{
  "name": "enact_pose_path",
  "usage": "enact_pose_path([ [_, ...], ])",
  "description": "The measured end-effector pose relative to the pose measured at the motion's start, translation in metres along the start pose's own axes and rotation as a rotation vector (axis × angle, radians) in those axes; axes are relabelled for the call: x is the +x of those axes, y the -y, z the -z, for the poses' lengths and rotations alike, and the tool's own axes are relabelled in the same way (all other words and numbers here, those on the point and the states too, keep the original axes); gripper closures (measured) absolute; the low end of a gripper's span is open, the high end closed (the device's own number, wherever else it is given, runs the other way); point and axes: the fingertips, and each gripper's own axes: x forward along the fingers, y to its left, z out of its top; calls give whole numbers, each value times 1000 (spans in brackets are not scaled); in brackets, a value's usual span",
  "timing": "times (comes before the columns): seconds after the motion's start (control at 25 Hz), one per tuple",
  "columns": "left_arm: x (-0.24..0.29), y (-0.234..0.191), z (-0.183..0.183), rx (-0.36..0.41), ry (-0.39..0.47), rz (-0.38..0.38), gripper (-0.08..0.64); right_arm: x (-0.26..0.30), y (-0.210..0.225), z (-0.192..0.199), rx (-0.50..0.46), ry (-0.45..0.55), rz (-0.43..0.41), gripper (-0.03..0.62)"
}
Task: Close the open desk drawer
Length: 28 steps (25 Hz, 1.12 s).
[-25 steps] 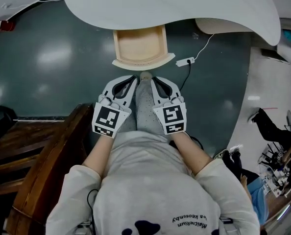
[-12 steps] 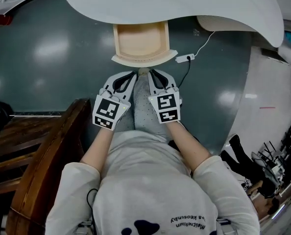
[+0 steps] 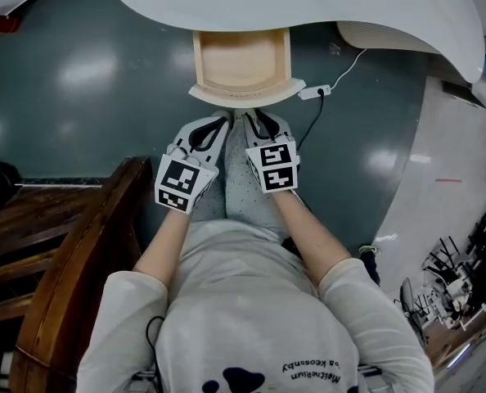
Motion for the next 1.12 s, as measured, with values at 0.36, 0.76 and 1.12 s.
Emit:
enact_pose_path([
  [0.36, 16, -10, 19, 17, -26, 12, 557, 24, 5, 22, 50, -56, 14, 462],
  [0.76, 29, -20, 30, 11, -33, 14, 557, 49, 11, 32, 124, -76, 30, 453],
  [1.12, 33, -21, 36, 10, -33, 22, 557, 69, 16, 33, 141, -113, 83, 446],
])
